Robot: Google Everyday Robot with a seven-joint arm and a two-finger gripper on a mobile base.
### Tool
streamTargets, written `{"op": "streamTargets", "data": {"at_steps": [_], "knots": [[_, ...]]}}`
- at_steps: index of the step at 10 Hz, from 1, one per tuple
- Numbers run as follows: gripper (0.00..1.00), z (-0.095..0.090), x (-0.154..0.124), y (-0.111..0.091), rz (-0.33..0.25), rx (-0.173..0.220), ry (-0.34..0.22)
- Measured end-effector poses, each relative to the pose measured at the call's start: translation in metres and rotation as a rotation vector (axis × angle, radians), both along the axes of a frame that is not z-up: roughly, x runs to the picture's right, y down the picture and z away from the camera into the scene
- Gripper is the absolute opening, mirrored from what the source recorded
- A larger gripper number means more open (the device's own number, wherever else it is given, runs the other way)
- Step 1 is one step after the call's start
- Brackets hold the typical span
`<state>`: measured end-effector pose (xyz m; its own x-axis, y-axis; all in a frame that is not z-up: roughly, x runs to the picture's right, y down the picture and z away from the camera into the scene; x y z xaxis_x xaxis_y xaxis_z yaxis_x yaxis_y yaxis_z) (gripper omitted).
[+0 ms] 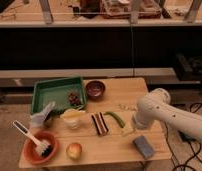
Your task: Place sponge in table surface
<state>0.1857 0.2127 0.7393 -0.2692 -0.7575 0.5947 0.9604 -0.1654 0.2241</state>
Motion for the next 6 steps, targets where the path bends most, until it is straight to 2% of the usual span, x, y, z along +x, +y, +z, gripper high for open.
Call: {"op": "streamTargets", "data": {"at_steps": [1,4,6], "knots": [[0.8,0.007,0.0,0.005,-0.023,-0.008,-0.001],[0.8,0.04,0.018,0.044,-0.061,-0.043,0.007],[0.8,0.048,0.037,0.058,-0.076,-0.051,0.01]]}}
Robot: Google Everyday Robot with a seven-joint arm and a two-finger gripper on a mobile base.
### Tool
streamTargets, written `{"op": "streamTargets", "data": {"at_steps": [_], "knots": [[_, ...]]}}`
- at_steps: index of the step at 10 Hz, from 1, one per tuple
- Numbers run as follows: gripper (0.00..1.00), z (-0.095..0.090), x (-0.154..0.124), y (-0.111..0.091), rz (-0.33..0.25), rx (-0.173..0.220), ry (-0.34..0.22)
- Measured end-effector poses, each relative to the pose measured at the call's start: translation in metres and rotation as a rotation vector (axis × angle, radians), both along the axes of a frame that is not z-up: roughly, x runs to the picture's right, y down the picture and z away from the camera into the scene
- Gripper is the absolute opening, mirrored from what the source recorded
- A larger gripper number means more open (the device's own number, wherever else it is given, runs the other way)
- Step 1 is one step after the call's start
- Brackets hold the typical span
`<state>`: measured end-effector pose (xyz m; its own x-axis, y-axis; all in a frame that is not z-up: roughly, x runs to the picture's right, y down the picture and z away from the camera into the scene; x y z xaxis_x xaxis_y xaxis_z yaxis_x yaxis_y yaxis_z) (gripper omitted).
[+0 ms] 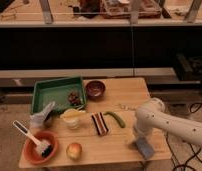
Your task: Place sponge in table surface
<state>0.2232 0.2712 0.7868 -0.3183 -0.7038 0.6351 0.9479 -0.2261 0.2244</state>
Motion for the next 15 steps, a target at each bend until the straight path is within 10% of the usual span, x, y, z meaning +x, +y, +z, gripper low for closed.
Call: {"op": "streamTargets", "data": {"at_steps": [4,11,15], "knots": [[0.75,0.004,0.002,0.005,-0.024,0.005,-0.017],[0.11,-0.004,0.003,-0.013,-0.005,0.043,0.004],[0.21,-0.044,0.017,-0.073,-0.018,0.093,0.019]]}}
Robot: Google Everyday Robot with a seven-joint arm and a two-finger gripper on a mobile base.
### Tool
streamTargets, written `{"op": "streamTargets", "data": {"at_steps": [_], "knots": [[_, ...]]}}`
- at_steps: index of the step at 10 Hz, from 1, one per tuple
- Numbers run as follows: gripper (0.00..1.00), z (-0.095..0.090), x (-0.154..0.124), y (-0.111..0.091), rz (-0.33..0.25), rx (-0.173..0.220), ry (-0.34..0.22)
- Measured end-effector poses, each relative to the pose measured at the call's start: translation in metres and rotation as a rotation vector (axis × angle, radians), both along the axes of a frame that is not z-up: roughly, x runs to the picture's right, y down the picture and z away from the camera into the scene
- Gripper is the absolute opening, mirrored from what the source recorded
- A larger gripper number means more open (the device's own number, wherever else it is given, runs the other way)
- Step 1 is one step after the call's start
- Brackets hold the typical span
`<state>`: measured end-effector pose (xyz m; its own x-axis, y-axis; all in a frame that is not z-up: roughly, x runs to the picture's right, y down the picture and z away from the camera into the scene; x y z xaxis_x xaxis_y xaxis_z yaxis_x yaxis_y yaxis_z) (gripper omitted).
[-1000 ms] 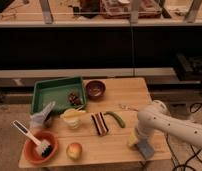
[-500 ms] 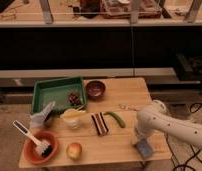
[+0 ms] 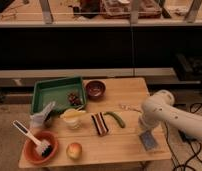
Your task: Place sponge in table surface
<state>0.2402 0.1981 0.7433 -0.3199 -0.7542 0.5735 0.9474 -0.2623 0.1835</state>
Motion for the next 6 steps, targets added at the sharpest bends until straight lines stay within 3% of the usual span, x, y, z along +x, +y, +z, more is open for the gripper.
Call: {"op": "streamTargets", "data": {"at_steps": [3,6], "knots": [[0.21,-0.039,0.006,-0.04,-0.003,0.03,-0.003],[0.21,-0.053,0.005,-0.053,0.006,0.021,-0.007]]}}
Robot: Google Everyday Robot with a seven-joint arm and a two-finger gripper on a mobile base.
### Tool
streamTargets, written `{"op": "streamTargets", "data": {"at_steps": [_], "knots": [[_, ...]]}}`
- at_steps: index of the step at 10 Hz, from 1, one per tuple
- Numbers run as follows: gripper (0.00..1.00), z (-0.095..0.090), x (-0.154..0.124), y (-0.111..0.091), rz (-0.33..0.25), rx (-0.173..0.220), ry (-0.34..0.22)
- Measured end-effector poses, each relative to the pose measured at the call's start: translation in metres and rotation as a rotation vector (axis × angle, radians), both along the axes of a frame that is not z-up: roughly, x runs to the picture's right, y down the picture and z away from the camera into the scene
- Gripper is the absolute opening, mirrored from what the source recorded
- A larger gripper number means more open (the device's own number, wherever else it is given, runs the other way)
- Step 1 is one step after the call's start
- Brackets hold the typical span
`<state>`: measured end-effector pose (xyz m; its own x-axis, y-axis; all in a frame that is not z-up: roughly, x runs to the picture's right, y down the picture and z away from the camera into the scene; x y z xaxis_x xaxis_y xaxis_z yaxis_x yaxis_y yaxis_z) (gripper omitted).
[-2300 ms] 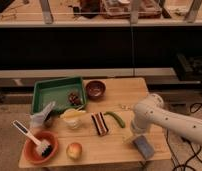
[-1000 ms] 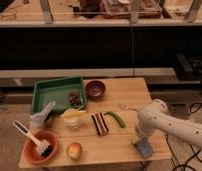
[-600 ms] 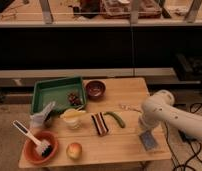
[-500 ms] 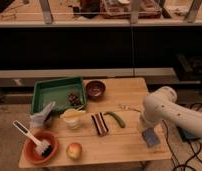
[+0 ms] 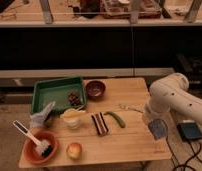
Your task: Place sponge in table surface
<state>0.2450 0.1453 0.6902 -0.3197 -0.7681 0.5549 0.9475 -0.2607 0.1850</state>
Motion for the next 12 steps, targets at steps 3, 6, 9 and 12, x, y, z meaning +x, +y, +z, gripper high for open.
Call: {"op": "streamTargets", "data": {"at_steps": [3,6,9,12], "knots": [[0.21,0.022,-0.01,0.014,0.012,-0.044,-0.02],[0.21,0.075,-0.027,0.048,0.029,-0.096,-0.042],[0.21,0.117,-0.047,0.067,0.041,-0.15,-0.06],[0.3,0.128,-0.054,0.075,0.039,-0.19,-0.057]]}}
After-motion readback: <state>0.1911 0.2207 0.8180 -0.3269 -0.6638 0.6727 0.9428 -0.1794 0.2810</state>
